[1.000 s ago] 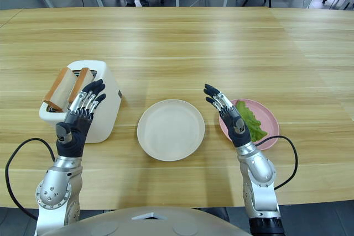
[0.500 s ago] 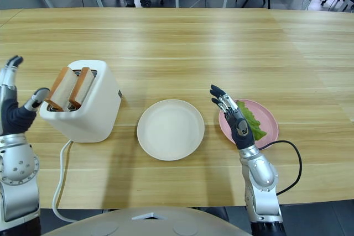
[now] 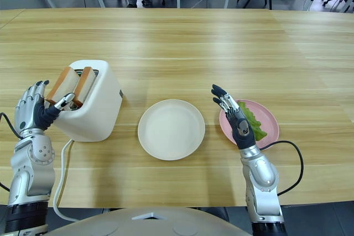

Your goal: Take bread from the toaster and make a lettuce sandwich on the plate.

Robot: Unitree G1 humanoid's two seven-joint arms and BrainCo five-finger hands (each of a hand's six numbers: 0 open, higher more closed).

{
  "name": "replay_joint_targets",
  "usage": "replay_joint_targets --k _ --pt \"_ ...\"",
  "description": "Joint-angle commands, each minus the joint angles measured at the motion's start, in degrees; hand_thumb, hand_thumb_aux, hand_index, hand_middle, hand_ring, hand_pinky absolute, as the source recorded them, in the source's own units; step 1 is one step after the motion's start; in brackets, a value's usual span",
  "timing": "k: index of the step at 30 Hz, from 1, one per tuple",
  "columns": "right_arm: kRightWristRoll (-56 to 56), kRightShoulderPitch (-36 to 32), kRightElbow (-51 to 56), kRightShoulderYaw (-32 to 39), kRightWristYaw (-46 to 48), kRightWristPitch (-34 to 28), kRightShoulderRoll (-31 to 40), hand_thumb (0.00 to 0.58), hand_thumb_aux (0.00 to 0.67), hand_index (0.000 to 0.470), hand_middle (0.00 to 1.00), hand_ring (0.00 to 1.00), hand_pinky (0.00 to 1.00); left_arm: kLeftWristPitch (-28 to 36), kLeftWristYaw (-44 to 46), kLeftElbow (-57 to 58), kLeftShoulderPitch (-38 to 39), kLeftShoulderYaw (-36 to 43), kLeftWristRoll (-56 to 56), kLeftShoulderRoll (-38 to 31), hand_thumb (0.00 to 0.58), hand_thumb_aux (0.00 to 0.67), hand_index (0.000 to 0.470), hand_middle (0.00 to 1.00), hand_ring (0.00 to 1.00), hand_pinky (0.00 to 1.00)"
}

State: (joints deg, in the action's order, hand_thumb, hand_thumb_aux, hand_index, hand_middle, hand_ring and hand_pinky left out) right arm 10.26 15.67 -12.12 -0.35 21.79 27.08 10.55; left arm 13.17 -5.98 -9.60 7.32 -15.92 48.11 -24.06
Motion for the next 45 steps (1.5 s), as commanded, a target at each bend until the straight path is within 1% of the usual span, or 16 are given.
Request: replay_joint_targets --k 1,8,9,10,11,15,21,27,28,29,36,38,40,42,44,45 --pt "0.6 0.5 -0.8 -0.7 -0.2 -0.6 0.6 0.0 0.0 0.0 0.0 0.0 0.0 3.4 0.8 2.7 0.3 2.4 1.8 -1.1 0.0 0.0 0.0 0.0 0.0 0.0" --pt "0.7 0.6 -0.9 -0.5 -0.2 -0.8 0.9 0.0 0.0 0.0 0.0 0.0 0.0 5.6 0.2 2.1 0.3 3.4 0.4 -2.1 0.0 0.0 0.0 0.0 0.0 0.0" --pt "0.8 0.5 -0.9 -0.5 -0.2 -0.8 0.9 0.0 0.0 0.0 0.0 0.0 0.0 5.4 0.1 1.7 0.4 3.4 0.0 -2.0 0.355 0.252 0.173 0.0 0.0 0.0" --pt "0.8 0.5 -0.9 -0.5 -0.1 -0.9 1.0 0.0 0.0 0.0 0.0 0.0 0.0 5.4 0.0 1.4 0.4 3.5 -0.2 -1.9 0.478 0.389 0.267 0.0 0.0 0.0" --pt "0.8 0.4 -0.8 -0.4 -0.1 -0.9 1.0 0.0 0.0 0.0 0.0 0.0 0.0 5.3 -0.2 1.0 0.4 3.4 -0.6 -1.8 0.501 0.423 0.29 0.0 0.0 0.0" --pt "0.9 0.3 -0.8 -0.4 0.1 -0.9 1.1 0.0 0.0 0.0 0.0 0.0 0.0 4.7 -1.2 0.1 0.4 3.1 -2.0 -1.2 0.498 0.418 0.287 0.0 0.0 0.0" --pt "0.9 0.3 -0.8 -0.1 0.2 -1.0 1.3 0.0 0.0 0.0 0.0 0.0 0.0 3.3 -2.3 0.5 -0.2 2.8 -5.5 -0.7 0.536 0.486 0.334 0.0 0.0 0.0" --pt "0.9 0.3 -0.9 0.0 0.3 -1.1 1.5 0.0 0.0 0.0 0.0 0.0 0.0 2.6 -2.8 2.1 -0.4 4.0 -6.0 -1.2 0.52 0.455 0.312 0.0 0.0 0.0" --pt "0.9 0.3 -0.9 0.0 0.3 -1.1 1.5 0.0 0.0 0.0 0.0 0.0 0.0 2.2 -3.2 2.3 -0.5 3.9 -6.3 -1.1 0.545 0.504 0.346 0.0 0.0 0.0" --pt "0.9 0.2 -0.9 0.1 0.3 -1.1 1.5 0.0 0.0 0.0 0.0 0.0 0.0 1.8 -3.5 2.4 -0.6 3.8 -6.9 -1.1 0.58 0.67 0.46 0.0 0.0 0.0" --pt "0.9 0.1 -0.9 0.4 0.2 -1.3 1.5 0.0 0.0 0.0 0.0 0.0 0.0 -5.3 -5.9 -0.2 -3.4 0.1 -17.7 1.5 0.58 0.67 0.46 0.0 0.0 0.0" --pt "0.9 0.1 -1.0 0.5 0.3 -1.5 1.6 0.0 0.0 0.0 0.0 0.0 0.0 -7.4 -6.4 -1.1 -4.1 -1.1 -20.7 2.3 0.58 0.67 0.46 0.05 0.05 0.05" --pt "0.0 -0.1 -0.7 0.4 -0.1 -1.5 1.7 0.0 0.0 0.0 0.0 0.0 0.0 -9.0 -6.6 -2.2 -4.5 -2.3 -23.2 2.9 0.58 0.67 0.46 0.21 0.21 0.21" --pt "-1.7 -0.3 -0.2 0.0 -1.0 -1.5 1.8 0.0 0.0 0.0 0.0 0.0 0.0 -10.6 -7.0 -2.9 -5.0 -3.3 -25.0 3.4 0.58 0.67 0.46 0.26 0.26 0.26" --pt "-5.4 -0.7 0.4 -0.5 -2.8 -0.8 1.8 0.0 0.0 0.0 0.0 0.0 0.0 -12.1 -7.3 -3.5 -5.5 -4.2 -26.9 4.0 0.58 0.67 0.46 0.41 0.41 0.41" --pt "-7.0 -0.8 0.5 -0.7 -3.6 -0.6 1.8 0.0 0.0 0.0 0.0 0.0 0.0 -12.6 -7.4 -3.9 -5.7 -4.6 -27.5 4.1 0.58 0.67 0.46 0.41 0.41 0.41"
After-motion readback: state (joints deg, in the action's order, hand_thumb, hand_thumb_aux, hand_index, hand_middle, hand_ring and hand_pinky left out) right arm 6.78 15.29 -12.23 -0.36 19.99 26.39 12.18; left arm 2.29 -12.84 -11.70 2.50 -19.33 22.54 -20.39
